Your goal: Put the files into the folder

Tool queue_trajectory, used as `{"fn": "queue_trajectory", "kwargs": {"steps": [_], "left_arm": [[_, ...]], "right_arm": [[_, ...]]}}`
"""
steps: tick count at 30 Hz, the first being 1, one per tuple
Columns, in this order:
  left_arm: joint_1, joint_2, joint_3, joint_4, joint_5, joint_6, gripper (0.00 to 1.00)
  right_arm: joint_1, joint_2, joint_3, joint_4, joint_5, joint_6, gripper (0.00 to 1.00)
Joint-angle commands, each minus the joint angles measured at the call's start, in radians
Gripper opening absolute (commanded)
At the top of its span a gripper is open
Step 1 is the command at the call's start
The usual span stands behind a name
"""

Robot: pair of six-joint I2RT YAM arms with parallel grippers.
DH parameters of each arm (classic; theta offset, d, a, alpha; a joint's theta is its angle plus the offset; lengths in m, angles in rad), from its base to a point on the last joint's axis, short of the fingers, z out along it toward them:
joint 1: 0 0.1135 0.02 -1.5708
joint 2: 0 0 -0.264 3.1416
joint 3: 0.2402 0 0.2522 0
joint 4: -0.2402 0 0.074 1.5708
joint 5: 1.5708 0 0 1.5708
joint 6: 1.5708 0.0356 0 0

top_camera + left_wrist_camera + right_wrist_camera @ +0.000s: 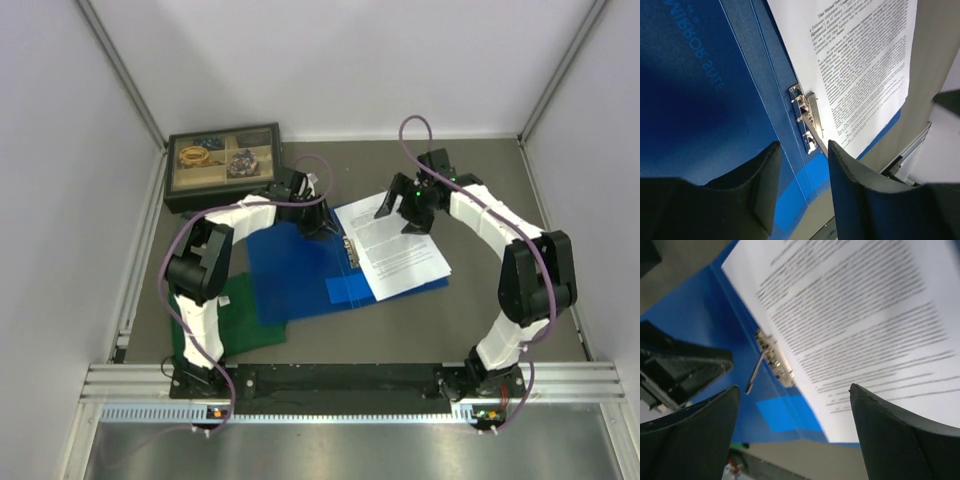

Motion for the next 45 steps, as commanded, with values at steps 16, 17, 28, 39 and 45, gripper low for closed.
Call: {"fn": "queue_trajectory", "kwargs": {"steps": [16, 17, 28, 39, 45], "left_arm": [[-0.134, -0.040, -0.258, 0.152, -0.042, -0.095, 0.36], [-0.134, -0.043, -0.265, 0.155, -0.050, -0.096, 0.36], [-0.140, -0.026, -0.321, 0.220, -0.052, -0.138, 0.31], [-0.140, -0.026, -0.337, 0.232, -0.055, -0.139, 0.28], [-0.141, -0.030, -0.334, 0.223, -0.055, -0.132, 0.28]], "right_arm": [[-0.161, -0.002, -0.116, -0.117, 0.352, -0.398, 0.99], [-0.161, -0.002, -0.124, -0.117, 0.348, -0.398, 0.99], [-0.160, -0.011, -0.203, -0.077, 0.218, -0.403, 0.99], [-0.008, -0.102, -0.196, -0.140, 0.331, -0.352, 0.99], [0.003, -0.155, -0.196, -0.170, 0.288, -0.340, 0.99]]}}
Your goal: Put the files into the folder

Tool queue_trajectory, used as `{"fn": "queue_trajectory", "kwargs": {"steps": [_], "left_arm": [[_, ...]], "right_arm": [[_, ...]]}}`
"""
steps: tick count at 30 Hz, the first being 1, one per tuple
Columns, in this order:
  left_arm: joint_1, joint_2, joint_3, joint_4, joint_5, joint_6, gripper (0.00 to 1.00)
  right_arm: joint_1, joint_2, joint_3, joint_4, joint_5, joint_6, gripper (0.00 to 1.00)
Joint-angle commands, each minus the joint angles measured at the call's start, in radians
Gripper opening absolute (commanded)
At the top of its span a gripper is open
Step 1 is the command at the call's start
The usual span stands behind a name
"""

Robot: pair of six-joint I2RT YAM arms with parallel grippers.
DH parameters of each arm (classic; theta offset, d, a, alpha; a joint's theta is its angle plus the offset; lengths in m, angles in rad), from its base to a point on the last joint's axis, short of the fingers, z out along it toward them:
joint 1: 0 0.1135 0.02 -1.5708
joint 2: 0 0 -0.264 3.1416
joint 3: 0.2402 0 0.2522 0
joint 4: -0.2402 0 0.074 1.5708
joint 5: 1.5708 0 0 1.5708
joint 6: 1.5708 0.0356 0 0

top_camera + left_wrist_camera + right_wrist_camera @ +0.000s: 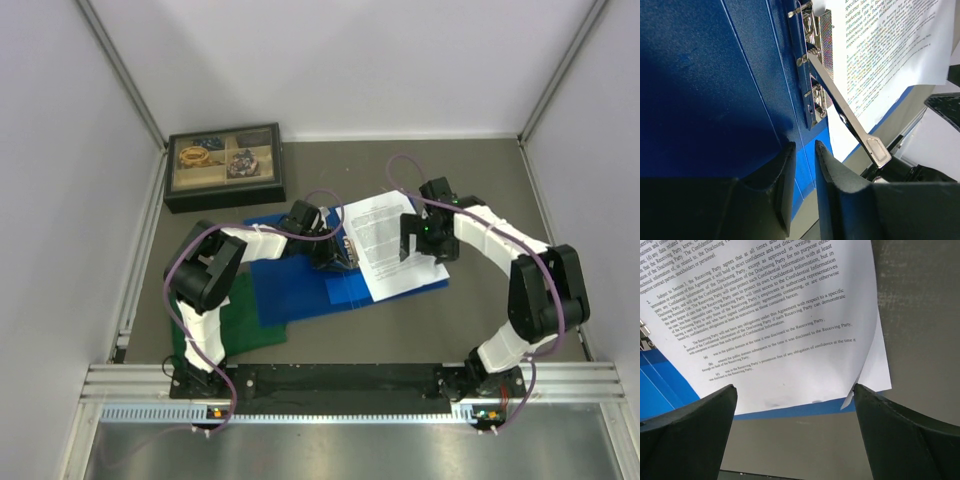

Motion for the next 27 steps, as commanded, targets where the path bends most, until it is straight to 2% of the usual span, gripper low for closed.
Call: {"fn": "queue_trajectory", "kwargs": {"steps": [1, 4, 8, 14, 27], "left_arm": [[-0.007, 0.009, -0.031, -0.052, -0.071, 0.032, 0.28], [-0.008, 0.003, -0.033, -0.056, -0.071, 0.035, 0.28], [-0.008, 0.002, -0.030, -0.056, -0.070, 0.038, 0.28], [-0.010, 0.002, -0.023, -0.065, -0.069, 0.044, 0.28], [-0.017, 0.011, -0.016, -0.066, -0.076, 0.043, 0.28]], "right_arm": [[-0.006, -0.067, 0.024, -0.048, 0.061, 0.000, 0.99], [-0.043, -0.052, 0.037, -0.067, 0.092, -0.026, 0.99], [-0.107, -0.001, 0.052, -0.035, 0.056, -0.058, 0.99], [-0.112, 0.108, 0.087, -0.010, 0.024, -0.080, 0.99], [-0.080, 0.057, 0.018, 0.019, -0.065, -0.044, 0.99]]}}
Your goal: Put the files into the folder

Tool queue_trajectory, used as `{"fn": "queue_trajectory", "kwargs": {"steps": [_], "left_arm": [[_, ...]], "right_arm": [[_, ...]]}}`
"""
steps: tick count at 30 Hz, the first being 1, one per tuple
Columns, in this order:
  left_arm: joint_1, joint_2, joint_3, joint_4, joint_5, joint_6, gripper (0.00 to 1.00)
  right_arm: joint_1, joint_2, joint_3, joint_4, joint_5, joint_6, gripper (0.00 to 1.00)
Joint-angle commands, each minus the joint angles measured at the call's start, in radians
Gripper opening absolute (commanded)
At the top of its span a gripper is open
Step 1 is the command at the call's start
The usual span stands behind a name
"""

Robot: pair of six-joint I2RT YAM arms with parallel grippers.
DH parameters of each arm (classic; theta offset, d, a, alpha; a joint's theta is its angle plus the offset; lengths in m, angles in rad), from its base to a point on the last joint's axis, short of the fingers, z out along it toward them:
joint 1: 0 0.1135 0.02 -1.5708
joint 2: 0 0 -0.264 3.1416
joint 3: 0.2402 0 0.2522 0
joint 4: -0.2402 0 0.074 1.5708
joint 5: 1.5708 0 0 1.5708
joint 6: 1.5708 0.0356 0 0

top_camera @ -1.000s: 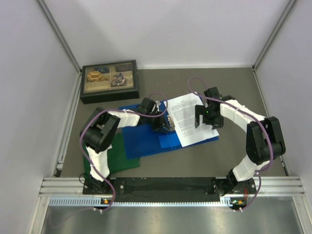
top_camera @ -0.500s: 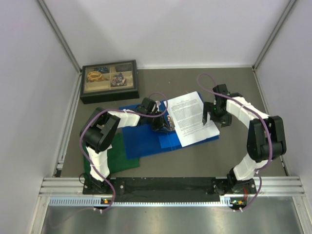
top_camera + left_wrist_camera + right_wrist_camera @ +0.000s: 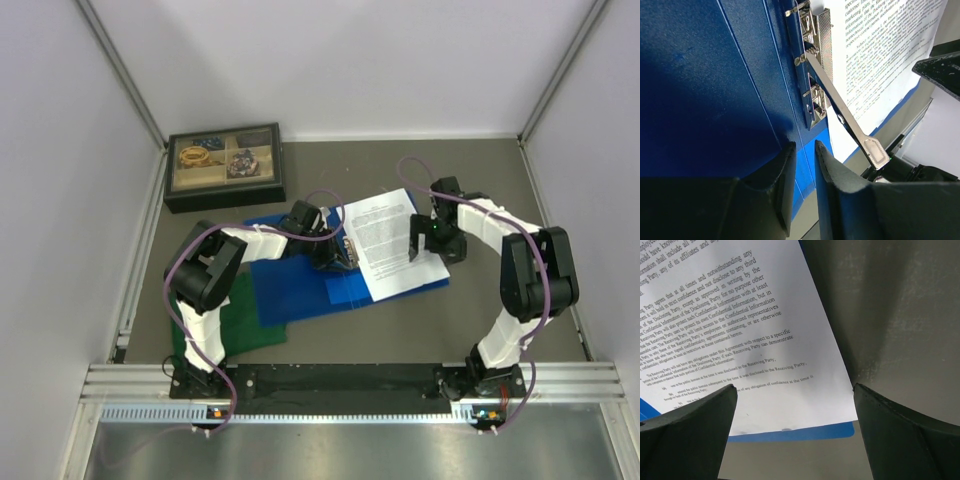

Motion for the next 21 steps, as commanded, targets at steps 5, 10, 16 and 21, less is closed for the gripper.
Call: {"fn": "queue_trajectory", "kwargs": {"steps": [5, 10, 16, 21], "left_arm": [[-0.019, 0.014, -0.010, -0.066, -0.075, 0.035, 0.27], [-0.022, 0.011, -0.008, -0.072, -0.079, 0.039, 0.27], [-0.021, 0.000, -0.013, -0.077, -0.086, 0.043, 0.27], [-0.021, 0.003, -0.019, -0.074, -0.086, 0.046, 0.27]], "right_arm": [[0.091, -0.112, -0.023, -0.001, -0.061, 0.058, 0.99], [0.085, -0.129, -0.006, -0.041, 0.031, 0.035, 0.99], [0.068, -0.130, 0.008, -0.045, 0.072, 0.012, 0.99], [0.035, -0.100, -0.024, -0.036, 0.077, 0.003, 0.99]]}}
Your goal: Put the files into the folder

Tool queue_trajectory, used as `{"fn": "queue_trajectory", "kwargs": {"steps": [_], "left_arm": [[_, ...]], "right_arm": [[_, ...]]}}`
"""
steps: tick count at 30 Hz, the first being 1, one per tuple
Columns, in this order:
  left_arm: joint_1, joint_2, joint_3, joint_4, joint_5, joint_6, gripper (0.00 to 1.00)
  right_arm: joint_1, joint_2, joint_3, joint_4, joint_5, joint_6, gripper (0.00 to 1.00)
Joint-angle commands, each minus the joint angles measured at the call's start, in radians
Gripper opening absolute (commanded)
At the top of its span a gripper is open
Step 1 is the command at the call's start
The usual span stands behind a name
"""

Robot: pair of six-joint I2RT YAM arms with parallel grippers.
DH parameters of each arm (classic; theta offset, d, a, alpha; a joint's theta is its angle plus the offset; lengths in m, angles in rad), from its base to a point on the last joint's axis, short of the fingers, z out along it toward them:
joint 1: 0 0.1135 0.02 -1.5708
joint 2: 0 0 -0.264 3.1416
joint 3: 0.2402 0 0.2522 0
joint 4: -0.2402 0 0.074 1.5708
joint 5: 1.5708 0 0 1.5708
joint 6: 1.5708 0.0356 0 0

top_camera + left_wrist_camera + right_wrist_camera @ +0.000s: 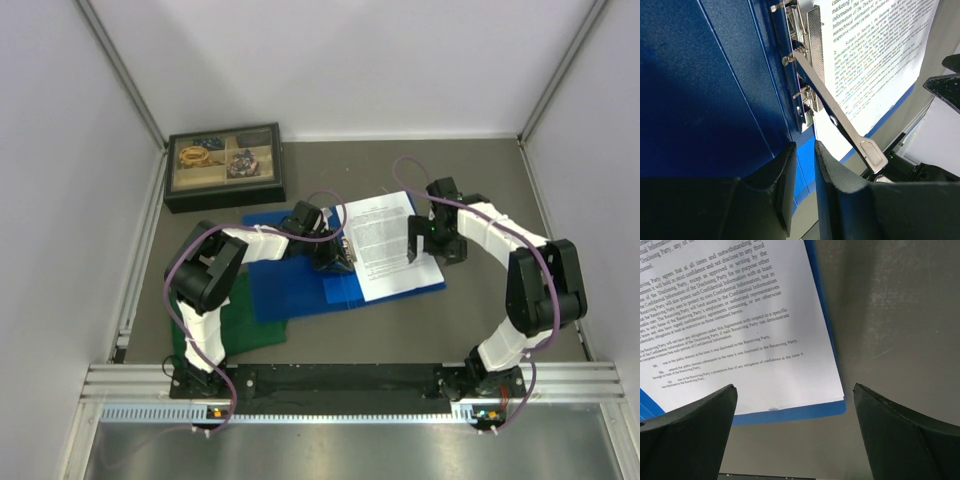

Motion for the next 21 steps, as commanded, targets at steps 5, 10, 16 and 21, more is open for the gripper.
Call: {"fn": "queue_trajectory", "kwargs": {"steps": [5, 10, 16, 21], "left_arm": [[-0.011, 0.014, -0.023, -0.066, -0.078, 0.043, 0.27], [-0.011, 0.019, -0.027, -0.058, -0.078, 0.039, 0.27], [-0.011, 0.017, -0.033, -0.054, -0.080, 0.038, 0.26], [-0.011, 0.014, -0.034, -0.055, -0.078, 0.038, 0.26]], "right_arm": [[-0.017, -0.010, -0.047, 0.034, -0.003, -0.002, 0.99], [0.016, -0.005, -0.053, 0.039, -0.004, 0.014, 0.99], [0.074, 0.002, -0.055, 0.049, -0.004, 0.047, 0.99], [0.074, 0.015, -0.061, 0.065, -0.053, 0.057, 0.99]]}}
